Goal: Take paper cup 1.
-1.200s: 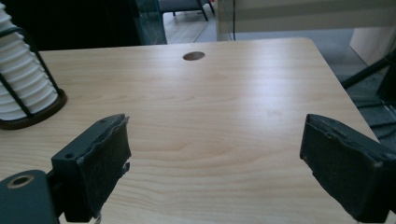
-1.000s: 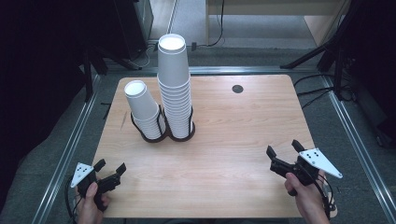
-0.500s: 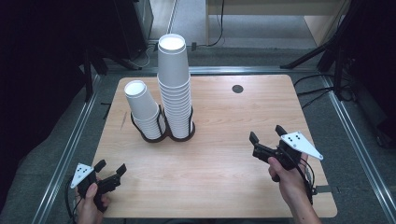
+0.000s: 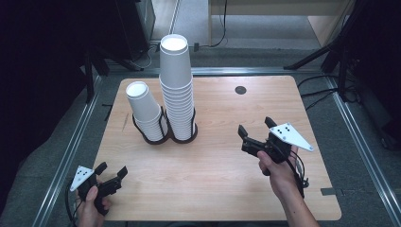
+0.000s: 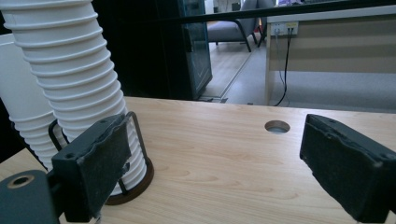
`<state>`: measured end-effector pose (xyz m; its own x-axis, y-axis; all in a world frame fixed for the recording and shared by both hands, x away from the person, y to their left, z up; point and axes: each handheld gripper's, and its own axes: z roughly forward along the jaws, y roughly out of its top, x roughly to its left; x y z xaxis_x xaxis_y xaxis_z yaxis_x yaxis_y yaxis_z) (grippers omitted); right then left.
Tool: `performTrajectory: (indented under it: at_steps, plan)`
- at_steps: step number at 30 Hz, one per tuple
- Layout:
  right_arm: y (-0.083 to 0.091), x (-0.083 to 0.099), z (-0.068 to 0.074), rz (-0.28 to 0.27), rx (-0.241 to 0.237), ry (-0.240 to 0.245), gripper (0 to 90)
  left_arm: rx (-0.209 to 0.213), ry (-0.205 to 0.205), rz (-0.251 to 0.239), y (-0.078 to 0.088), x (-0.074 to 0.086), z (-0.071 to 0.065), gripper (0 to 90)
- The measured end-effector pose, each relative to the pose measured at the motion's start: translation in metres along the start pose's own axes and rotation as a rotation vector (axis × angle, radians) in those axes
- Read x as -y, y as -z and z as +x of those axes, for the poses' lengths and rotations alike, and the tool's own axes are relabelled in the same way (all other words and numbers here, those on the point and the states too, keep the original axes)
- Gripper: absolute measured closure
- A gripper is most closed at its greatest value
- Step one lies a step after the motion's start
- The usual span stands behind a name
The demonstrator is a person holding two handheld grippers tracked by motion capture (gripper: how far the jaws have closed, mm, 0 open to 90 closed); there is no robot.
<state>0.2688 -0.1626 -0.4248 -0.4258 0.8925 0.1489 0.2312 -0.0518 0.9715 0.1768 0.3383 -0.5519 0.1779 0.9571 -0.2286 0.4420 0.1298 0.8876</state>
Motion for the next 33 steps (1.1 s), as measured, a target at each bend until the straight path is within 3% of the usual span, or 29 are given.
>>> performTrajectory:
  at_steps: [4, 9, 14, 16, 22, 25, 33]
  plan:
    - [-0.004, -0.004, 0.006, -0.007, -0.011, 0.004, 8.0, -0.015, 0.008, -0.004, 0.000, -0.002, -0.002, 8.5]
    - [-0.010, -0.010, 0.014, -0.016, -0.028, 0.004, 7.9, 0.013, -0.014, -0.019, -0.002, -0.014, -0.012, 8.4]
    - [-0.016, -0.018, 0.024, -0.032, -0.058, 0.017, 7.7, 0.089, -0.059, -0.038, -0.008, -0.035, -0.033, 8.5]
    - [-0.018, -0.023, 0.030, -0.043, -0.074, 0.024, 7.3, 0.106, -0.077, -0.070, -0.013, -0.045, -0.046, 8.5]
    - [-0.020, -0.030, 0.036, -0.050, -0.088, 0.029, 7.0, 0.153, -0.114, -0.105, -0.026, -0.067, -0.068, 8.4]
    - [-0.021, -0.033, 0.039, -0.055, -0.098, 0.032, 6.8, 0.165, -0.147, -0.107, -0.034, -0.079, -0.083, 1.9]
    - [-0.027, -0.034, 0.040, -0.053, -0.106, 0.028, 6.8, 0.211, -0.160, -0.149, -0.056, -0.103, -0.116, 1.5]
